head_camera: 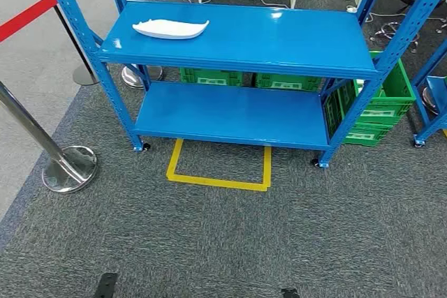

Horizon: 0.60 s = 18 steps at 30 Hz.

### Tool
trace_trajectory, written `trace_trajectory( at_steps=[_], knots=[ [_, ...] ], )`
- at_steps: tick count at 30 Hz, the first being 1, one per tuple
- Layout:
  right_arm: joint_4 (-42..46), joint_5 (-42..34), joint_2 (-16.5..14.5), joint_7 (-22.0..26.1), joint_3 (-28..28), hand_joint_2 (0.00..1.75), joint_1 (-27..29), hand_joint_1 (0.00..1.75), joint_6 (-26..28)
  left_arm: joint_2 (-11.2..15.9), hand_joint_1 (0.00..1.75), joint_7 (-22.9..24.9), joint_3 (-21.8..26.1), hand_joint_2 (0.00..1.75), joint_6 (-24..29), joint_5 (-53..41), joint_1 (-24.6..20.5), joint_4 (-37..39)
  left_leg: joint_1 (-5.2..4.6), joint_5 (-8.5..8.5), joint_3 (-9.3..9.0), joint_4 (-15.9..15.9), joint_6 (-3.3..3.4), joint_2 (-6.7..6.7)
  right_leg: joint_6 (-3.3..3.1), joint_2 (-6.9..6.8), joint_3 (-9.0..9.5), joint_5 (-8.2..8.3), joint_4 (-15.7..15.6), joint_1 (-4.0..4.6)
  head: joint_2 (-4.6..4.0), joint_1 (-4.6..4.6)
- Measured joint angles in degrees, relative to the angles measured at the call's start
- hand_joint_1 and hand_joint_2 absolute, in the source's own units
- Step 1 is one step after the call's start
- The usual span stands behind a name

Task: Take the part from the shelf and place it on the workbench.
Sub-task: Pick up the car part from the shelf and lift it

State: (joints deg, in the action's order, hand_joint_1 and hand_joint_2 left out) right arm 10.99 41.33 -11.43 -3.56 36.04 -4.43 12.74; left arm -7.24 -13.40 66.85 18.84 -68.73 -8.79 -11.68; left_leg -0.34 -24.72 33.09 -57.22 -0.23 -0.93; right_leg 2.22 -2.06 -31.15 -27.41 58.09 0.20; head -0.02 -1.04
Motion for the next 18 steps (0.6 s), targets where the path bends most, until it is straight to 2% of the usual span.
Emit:
trace_trajectory(
  at_steps=[10, 14, 18],
  knots=[
    [0.00, 0.71, -0.02, 0.62, 1.04, 1.75, 0.01, 0.00, -0.55, 5.09, 0.00, -12.34, 6.86, 0.00, 1.95, 11.55, -5.42, -0.80, 0.20, 0.11, 0.01, 0.00, -0.16, 0.02, -0.19, -0.01, 0.00, 0.09, 0.02, 0.20, 0.00, 0.00],
    [0.00, 1.27, -0.02, 0.88, 1.36, 1.75, -0.03, 0.00, -1.04, 8.45, 0.00, -18.06, 10.78, 1.75, -0.22, 20.00, -8.76, -1.36, 0.31, 0.15, 0.01, 0.00, -0.27, 0.03, -0.31, 0.01, 0.03, 0.12, 0.03, 0.30, 0.00, 0.01],
    [0.00, 2.05, -0.02, 1.06, 1.82, 1.75, -0.04, 0.00, -1.28, 13.06, 0.00, -22.22, 13.97, 1.75, -4.04, 27.42, -12.75, -2.30, 0.45, 0.24, 0.03, 0.00, -0.42, 0.03, -0.43, 0.02, -0.11, 0.16, 0.07, 0.40, 0.00, -0.01]
  ],
)
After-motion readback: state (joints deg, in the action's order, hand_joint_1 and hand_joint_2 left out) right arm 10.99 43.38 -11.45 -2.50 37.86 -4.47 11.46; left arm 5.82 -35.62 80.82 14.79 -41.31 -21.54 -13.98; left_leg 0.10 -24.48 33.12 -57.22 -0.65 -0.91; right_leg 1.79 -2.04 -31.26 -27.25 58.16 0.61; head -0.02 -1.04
